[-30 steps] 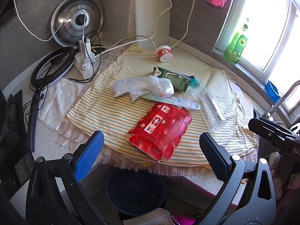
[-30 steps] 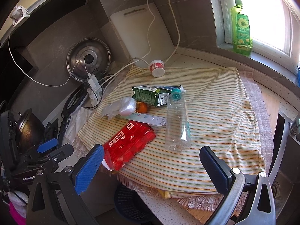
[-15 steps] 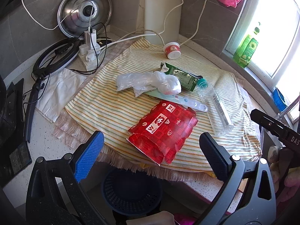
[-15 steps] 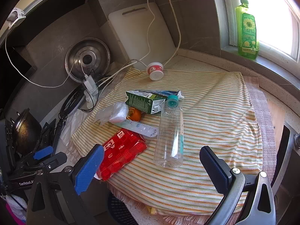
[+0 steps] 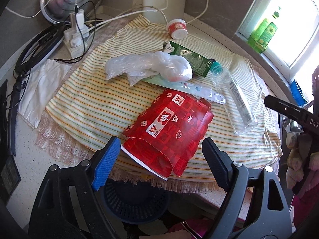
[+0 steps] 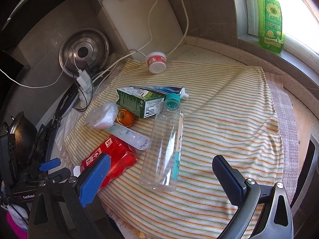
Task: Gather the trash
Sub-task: 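Reach the left tool to the red wrapper while the right tool reaches the clear bottle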
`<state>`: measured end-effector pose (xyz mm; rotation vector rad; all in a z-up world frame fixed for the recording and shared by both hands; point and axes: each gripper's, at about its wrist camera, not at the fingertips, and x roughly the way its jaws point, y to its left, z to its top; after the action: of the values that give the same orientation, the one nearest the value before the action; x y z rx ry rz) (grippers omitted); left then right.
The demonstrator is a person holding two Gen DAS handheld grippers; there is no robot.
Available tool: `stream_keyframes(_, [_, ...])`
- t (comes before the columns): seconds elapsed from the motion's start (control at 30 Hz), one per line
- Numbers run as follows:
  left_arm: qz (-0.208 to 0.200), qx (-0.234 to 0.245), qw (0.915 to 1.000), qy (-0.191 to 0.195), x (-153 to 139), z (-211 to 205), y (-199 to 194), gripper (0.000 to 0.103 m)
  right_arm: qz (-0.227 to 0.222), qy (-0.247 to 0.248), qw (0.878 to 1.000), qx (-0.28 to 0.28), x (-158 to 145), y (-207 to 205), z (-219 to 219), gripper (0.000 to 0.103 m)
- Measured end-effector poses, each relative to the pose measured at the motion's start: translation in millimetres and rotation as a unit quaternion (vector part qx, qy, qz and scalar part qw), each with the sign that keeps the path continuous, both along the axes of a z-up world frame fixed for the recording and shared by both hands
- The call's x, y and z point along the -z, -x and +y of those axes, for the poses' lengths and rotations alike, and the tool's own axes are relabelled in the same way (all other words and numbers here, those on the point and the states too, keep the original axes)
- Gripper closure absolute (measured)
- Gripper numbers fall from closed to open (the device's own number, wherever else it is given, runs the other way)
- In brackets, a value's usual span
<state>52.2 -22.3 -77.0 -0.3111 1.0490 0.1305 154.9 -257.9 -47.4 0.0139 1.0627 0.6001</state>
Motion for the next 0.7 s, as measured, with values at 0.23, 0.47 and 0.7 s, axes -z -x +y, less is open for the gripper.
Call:
stream_keyframes(0.23, [0.05, 0.064, 0.9963, -0.029, 19.2, -22.2, -28.7, 0.017, 0.028, 0.011, 0.999, -0.015, 16.8, -24.6, 8.2, 0.0])
stream_keyframes(0.47, [0.084, 0.126, 0.9775, -0.147, 42.7, -66.8, -41.1, 0.017, 0.059, 0.011, 0.998, -0.021, 35.4, -40.7, 16.0, 0.002])
stream_keyframes(0.7, [0.091, 0.137, 0.9598, -0.228, 57.1, -81.5, -47.3, 0.017, 0.086, -0.001, 0.996, -0.015, 50.6, -56.2, 21.0, 0.002])
